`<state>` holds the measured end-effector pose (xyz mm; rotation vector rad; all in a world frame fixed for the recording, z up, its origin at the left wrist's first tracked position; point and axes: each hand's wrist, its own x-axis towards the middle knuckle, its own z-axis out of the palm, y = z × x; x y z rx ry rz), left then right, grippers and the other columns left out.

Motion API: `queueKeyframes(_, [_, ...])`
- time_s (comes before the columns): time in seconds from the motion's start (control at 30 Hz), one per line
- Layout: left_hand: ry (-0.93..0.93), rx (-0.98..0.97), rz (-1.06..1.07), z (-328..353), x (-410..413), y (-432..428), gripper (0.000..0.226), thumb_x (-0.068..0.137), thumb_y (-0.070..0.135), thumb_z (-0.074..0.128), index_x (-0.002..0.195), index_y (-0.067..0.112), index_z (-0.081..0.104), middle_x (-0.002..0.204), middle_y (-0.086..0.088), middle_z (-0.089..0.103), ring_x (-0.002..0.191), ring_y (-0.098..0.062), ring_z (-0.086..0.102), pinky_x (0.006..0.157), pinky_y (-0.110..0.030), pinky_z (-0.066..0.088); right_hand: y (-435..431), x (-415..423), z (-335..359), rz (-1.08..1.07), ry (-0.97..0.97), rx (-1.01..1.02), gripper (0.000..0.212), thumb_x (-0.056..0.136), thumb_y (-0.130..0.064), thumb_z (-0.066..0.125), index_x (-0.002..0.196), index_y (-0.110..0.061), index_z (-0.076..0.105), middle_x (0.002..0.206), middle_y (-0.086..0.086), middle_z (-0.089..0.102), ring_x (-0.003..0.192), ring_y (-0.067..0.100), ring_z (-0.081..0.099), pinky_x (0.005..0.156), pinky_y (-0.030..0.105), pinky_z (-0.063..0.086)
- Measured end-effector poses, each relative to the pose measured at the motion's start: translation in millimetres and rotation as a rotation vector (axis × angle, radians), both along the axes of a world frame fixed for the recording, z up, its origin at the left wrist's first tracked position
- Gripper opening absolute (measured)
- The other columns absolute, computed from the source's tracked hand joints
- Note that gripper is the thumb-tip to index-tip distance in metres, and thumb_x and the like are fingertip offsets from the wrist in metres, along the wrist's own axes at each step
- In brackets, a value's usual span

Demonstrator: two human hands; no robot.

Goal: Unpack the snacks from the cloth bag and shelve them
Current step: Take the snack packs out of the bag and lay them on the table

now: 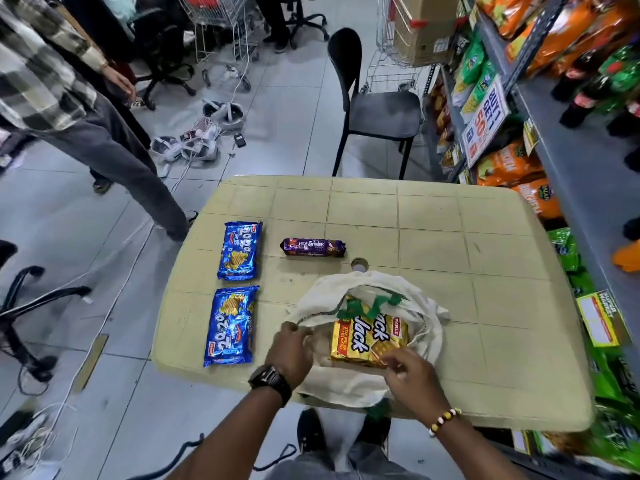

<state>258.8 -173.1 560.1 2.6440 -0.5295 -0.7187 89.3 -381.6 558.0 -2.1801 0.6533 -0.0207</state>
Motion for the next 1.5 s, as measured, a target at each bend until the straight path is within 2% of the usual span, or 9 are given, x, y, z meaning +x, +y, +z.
queueKeyframes(0.23, [0.364,-0.366,0.173,3.6,-14.9,-43.3,0.037,0.096,0.022,0.049,0.132,0.016,0.056,0.129,-0.004,0.063,0.114,-0.020,0.061,0.099,-0.038,0.050,-31.6,-2.5,-13.0,-0.171,0.310,0.034,0.017,0.080,-0.018,0.062,0.095,-0.024,0.066,0.106,0.002,0.068,0.092,0.020,0.062,0.073,0.025,0.045])
queueKeyframes(0.43, [0.435,-0.344,0.207,-6.9,-5.0,-42.2,0.042,0.100,0.024,0.049,0.140,0.011,0.050,0.140,-0.007,0.056,0.125,-0.021,0.054,0.108,-0.034,0.041,-56.2,-22.7,-20.7,0.070,0.866,-0.034,0.049,0.084,-0.028,0.053,0.130,-0.013,0.054,0.131,0.014,0.061,0.116,0.031,0.060,0.091,0.031,0.049])
queueKeyframes(0.53, [0.472,-0.334,0.193,-14.3,-1.3,-41.2,0.046,0.101,0.026,0.049,0.144,0.011,0.046,0.143,-0.004,0.053,0.127,-0.018,0.051,0.106,-0.026,0.038,-56.7,-15.3,-9.5,-0.066,0.710,-0.081,0.033,0.078,-0.025,0.054,0.107,-0.018,0.068,0.110,0.009,0.072,0.103,0.030,0.066,0.082,0.030,0.052])
queueKeyframes(0.67, [0.583,-0.357,0.170,-21.2,-0.9,-45.9,0.030,0.102,0.020,0.043,0.130,0.028,0.050,0.123,0.007,0.054,0.096,0.006,0.053,0.077,-0.005,0.039,-43.2,9.0,-0.3,-0.163,0.344,0.081,0.031,0.086,-0.009,0.050,0.106,-0.018,0.072,0.107,0.004,0.072,0.102,0.025,0.065,0.076,0.024,0.046])
queueKeyframes(0.83, [0.664,-0.516,0.285,-28.6,6.7,-55.3,0.051,0.093,0.006,0.040,0.134,0.035,0.049,0.119,0.014,0.065,0.094,-0.006,0.066,0.077,-0.018,0.053,-38.1,31.4,-5.4,-0.287,0.141,0.466,0.039,0.091,-0.004,0.045,0.122,-0.023,0.059,0.124,0.000,0.064,0.111,0.020,0.060,0.097,0.038,0.049])
queueKeyframes(0.97, [0.754,-0.600,0.417,-30.1,10.2,-66.2,0.051,0.099,0.022,0.045,0.149,0.031,0.036,0.136,0.004,0.058,0.111,-0.016,0.065,0.088,-0.033,0.056,-33.3,35.9,-16.9,-0.366,0.073,0.584,0.040,0.091,-0.015,0.048,0.128,-0.027,0.057,0.128,-0.005,0.061,0.117,0.017,0.057,0.100,0.041,0.049])
queueKeyframes(1.17, [0.811,-0.564,0.412,-17.1,-6.0,-59.1,0.063,0.101,0.040,0.046,0.156,0.028,0.019,0.162,0.002,0.025,0.144,-0.027,0.035,0.116,-0.051,0.032,-12.1,19.6,-14.1,-0.475,0.095,0.711,0.037,0.088,-0.023,0.053,0.122,-0.032,0.064,0.119,-0.024,0.065,0.116,0.012,0.059,0.105,0.046,0.046])
queueKeyframes(1.37, [0.997,-0.612,0.339,14.2,-40.1,-16.3,0.028,0.099,0.046,0.047,0.120,0.041,0.065,0.120,0.014,0.071,0.107,-0.012,0.070,0.090,-0.036,0.057,26.3,-29.1,1.3,-0.524,0.127,0.941,0.032,0.093,-0.017,0.052,0.117,-0.031,0.068,0.118,-0.001,0.072,0.110,0.021,0.068,0.101,0.053,0.050])
queueKeyframes(1.5, [1.017,-0.600,0.336,16.1,-63.8,14.1,0.032,0.101,0.039,0.049,0.129,0.030,0.059,0.120,0.003,0.072,0.109,-0.020,0.070,0.084,-0.034,0.059,58.5,-56.2,15.8,-0.544,0.130,0.970,0.037,0.096,-0.016,0.049,0.124,-0.033,0.065,0.121,-0.005,0.071,0.111,0.018,0.068,0.099,0.047,0.052])
